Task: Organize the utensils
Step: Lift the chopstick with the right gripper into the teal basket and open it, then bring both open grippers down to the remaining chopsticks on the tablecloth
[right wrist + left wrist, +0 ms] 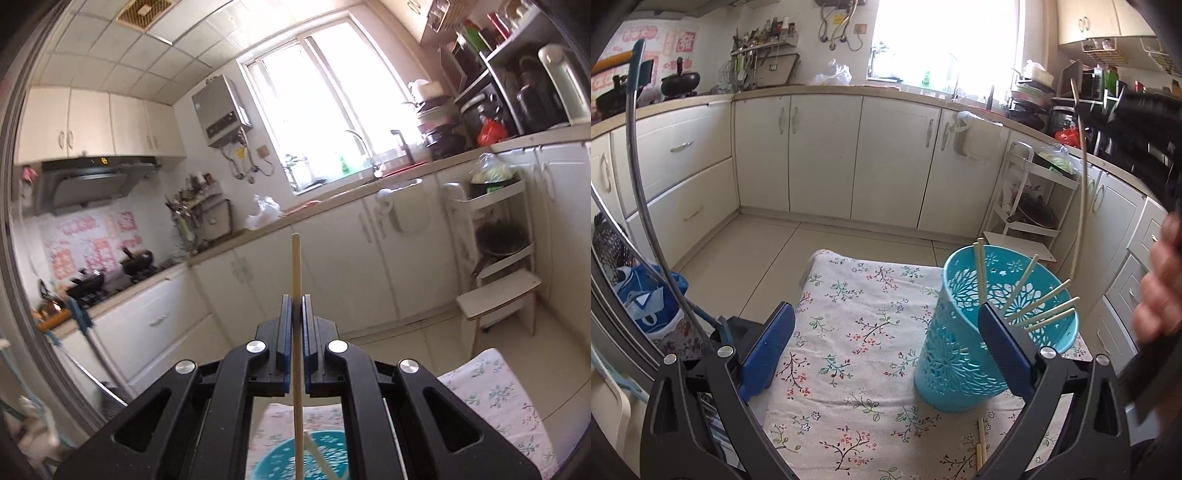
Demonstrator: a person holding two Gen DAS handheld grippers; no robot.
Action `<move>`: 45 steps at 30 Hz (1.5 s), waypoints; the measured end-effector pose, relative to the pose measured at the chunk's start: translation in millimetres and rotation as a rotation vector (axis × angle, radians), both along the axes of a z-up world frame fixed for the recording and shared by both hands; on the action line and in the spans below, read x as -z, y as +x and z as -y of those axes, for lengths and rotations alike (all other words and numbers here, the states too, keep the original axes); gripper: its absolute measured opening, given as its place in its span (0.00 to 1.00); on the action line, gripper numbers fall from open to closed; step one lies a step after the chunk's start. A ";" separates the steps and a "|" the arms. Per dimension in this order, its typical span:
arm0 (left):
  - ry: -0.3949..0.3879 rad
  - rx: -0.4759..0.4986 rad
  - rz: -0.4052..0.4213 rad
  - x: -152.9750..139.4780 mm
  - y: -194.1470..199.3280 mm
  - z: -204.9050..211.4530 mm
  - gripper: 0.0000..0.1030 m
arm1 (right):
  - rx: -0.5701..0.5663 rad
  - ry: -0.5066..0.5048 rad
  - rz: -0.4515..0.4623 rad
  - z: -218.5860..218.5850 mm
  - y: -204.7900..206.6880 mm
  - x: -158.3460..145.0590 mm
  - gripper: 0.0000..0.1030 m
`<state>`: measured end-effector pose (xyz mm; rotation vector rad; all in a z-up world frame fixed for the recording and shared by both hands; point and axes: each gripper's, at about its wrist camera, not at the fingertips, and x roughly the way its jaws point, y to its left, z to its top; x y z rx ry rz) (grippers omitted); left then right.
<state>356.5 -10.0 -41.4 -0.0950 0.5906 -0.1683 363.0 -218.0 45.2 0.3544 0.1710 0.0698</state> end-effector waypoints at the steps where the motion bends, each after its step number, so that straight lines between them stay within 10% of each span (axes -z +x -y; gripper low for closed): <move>1: -0.012 -0.010 -0.013 1.1 2.1 -3.7 0.92 | 0.007 -0.021 -0.018 -3.7 3.9 9.6 0.05; 17: -0.051 -0.056 -0.074 7.9 6.7 -21.2 0.92 | -0.036 -0.109 -0.177 1.6 -72.6 80.2 0.24; 26: -0.036 -0.064 -0.108 15.4 -3.3 -22.8 0.92 | -0.164 -0.090 -0.625 -2.5 -121.8 197.4 0.23; 45: 0.040 0.025 -0.243 48.3 -13.9 -5.4 0.92 | -0.135 -0.201 -0.730 -30.8 -70.8 226.8 0.12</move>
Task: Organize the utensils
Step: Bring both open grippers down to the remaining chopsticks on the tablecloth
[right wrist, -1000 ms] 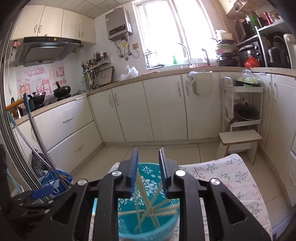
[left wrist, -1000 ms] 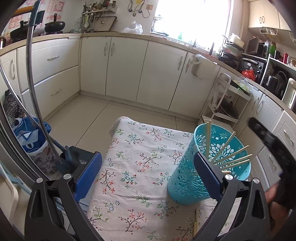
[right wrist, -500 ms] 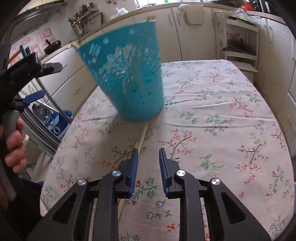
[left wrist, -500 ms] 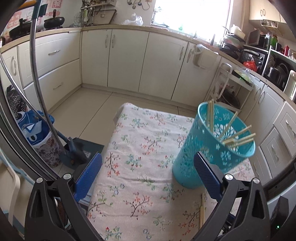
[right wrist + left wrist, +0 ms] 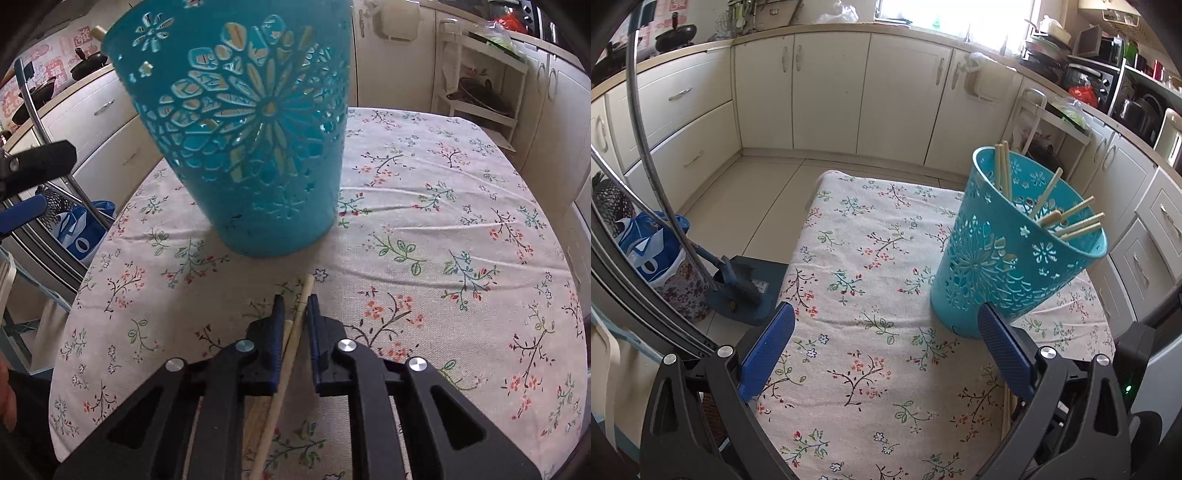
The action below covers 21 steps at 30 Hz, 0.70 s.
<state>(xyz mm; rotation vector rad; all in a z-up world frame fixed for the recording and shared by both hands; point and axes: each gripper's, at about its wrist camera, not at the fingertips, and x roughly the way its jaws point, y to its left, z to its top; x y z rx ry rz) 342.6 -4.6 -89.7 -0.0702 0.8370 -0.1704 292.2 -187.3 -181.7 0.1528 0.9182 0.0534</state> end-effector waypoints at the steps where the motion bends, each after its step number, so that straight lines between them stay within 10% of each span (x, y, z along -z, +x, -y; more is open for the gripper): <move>1: 0.006 0.009 -0.005 1.2 0.4 2.7 0.92 | 0.000 0.019 -0.001 4.8 -1.5 0.1 0.11; 21: 0.364 0.544 -0.131 83.6 -65.8 133.8 0.90 | 0.035 0.117 -0.016 81.4 -53.4 1.5 0.06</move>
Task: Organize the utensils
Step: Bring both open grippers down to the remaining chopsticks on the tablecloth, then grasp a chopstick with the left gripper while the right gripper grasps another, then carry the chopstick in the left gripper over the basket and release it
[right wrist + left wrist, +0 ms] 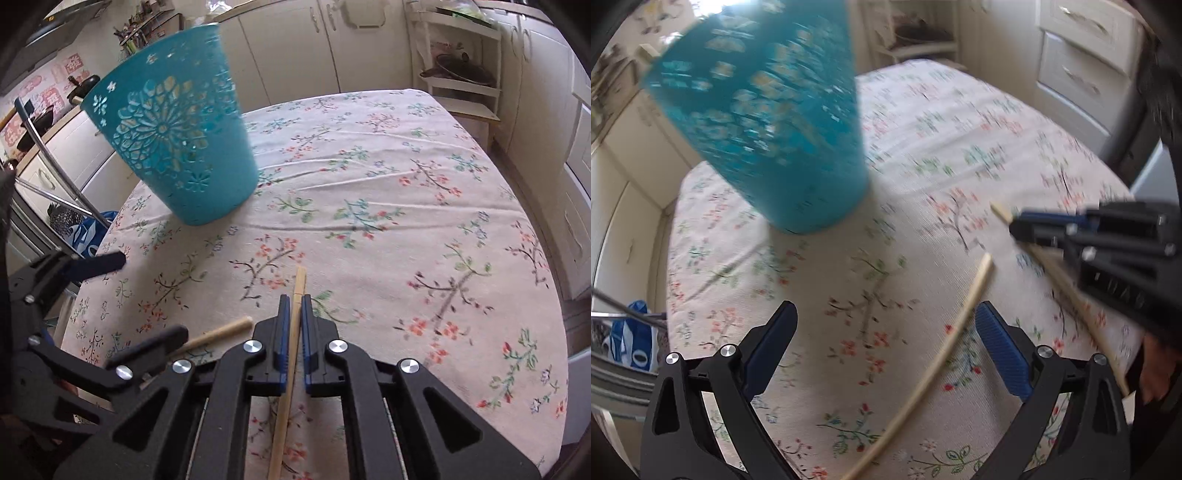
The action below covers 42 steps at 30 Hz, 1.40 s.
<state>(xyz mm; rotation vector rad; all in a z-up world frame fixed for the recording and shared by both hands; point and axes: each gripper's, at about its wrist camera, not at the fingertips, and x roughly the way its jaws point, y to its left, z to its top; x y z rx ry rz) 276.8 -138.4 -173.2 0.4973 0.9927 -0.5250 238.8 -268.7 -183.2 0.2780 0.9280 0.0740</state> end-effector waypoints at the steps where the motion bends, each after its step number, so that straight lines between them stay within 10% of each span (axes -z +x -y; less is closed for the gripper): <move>1: 0.015 0.014 0.005 3.1 -2.3 2.4 0.90 | 0.001 0.006 -0.001 -0.1 -2.2 -1.2 0.06; 7: 0.002 0.058 0.024 3.2 -9.3 9.8 0.89 | -0.016 -0.017 0.013 -2.6 -8.6 -2.2 0.07; 16: -0.130 0.027 -0.049 1.1 -2.3 12.7 0.08 | -0.034 -0.043 0.023 -5.2 -9.3 -1.3 0.07; 21: -0.217 -0.096 -0.124 1.6 10.1 -10.3 0.08 | -0.042 -0.058 0.028 -8.4 -10.3 -1.2 0.08; 31: -0.249 -0.013 -0.155 -8.4 10.5 -2.6 0.04 | -0.082 -0.092 0.045 -16.5 -9.7 0.2 0.07; 37: -0.507 0.145 -0.045 -92.8 0.6 -21.6 0.04 | -0.067 -0.069 0.063 -13.1 -8.8 2.4 0.07; 42: -0.717 0.084 0.098 -167.1 33.1 -54.1 0.04 | -0.058 -0.069 0.077 -14.1 -5.9 2.4 0.07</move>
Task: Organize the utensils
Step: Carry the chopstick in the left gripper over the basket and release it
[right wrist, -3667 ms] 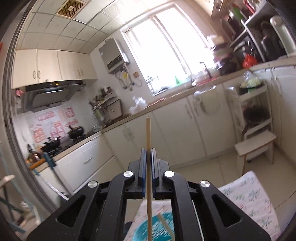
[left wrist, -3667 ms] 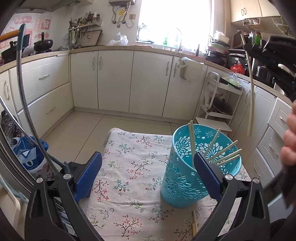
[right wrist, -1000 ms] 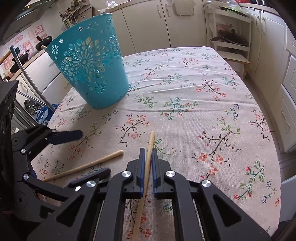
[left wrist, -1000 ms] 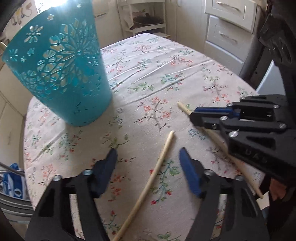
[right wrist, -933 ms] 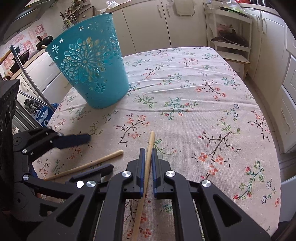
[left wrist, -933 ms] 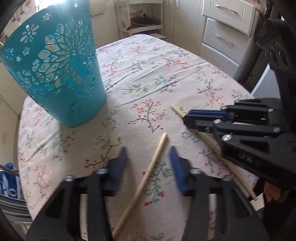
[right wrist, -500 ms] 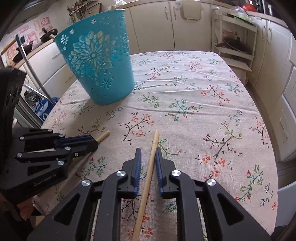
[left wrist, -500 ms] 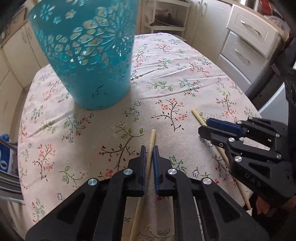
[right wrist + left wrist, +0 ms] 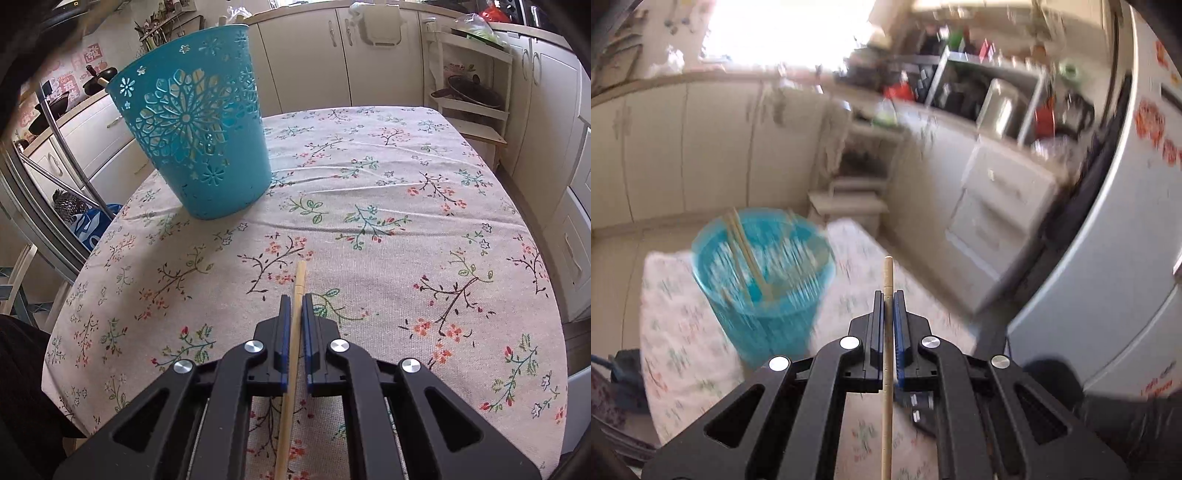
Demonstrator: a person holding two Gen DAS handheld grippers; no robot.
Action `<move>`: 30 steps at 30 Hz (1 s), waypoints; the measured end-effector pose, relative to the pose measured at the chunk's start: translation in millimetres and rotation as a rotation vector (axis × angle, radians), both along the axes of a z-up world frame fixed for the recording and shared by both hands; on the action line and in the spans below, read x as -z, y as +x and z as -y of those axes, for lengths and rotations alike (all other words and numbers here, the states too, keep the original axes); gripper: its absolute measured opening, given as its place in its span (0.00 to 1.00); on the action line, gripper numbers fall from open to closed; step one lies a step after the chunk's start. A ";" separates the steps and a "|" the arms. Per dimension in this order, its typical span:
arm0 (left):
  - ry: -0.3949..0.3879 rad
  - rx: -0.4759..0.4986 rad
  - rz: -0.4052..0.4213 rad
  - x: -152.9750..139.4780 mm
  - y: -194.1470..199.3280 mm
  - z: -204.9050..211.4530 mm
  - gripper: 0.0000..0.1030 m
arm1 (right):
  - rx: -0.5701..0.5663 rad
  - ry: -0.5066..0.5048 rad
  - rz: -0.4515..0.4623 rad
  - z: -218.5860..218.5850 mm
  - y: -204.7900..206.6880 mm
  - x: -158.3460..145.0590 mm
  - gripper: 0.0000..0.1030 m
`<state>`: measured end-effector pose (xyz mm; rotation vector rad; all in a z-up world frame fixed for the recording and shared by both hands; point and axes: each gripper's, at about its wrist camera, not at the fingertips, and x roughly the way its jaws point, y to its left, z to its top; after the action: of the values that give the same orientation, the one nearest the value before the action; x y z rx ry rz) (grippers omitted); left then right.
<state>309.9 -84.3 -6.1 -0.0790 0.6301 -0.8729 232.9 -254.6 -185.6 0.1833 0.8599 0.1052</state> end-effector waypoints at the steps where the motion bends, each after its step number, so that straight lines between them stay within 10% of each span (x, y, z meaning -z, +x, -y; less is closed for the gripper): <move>1: -0.042 -0.030 0.021 -11.8 8.6 -7.4 0.04 | 0.000 -0.002 0.001 -0.4 0.1 -0.1 0.07; 11: -0.288 -0.352 0.146 -50.1 106.9 -39.9 0.04 | -0.006 -0.039 0.010 -4.1 -1.4 0.3 0.07; 25: -0.043 -0.469 0.161 1.0 132.4 -13.0 0.05 | -0.014 -0.061 0.012 -6.8 -0.6 0.0 0.07; 28: 0.036 -0.446 0.121 10.5 120.2 -6.3 0.16 | -0.016 -0.062 0.012 -7.0 -0.8 0.2 0.07; 30: 0.089 -0.457 0.107 15.2 110.8 -4.8 0.41 | -0.020 -0.075 0.014 -8.9 -0.9 0.1 0.07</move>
<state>420.7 -79.6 -21.3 -0.0909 0.5209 -0.4046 232.0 -245.7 -185.7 0.1034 0.8504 0.0927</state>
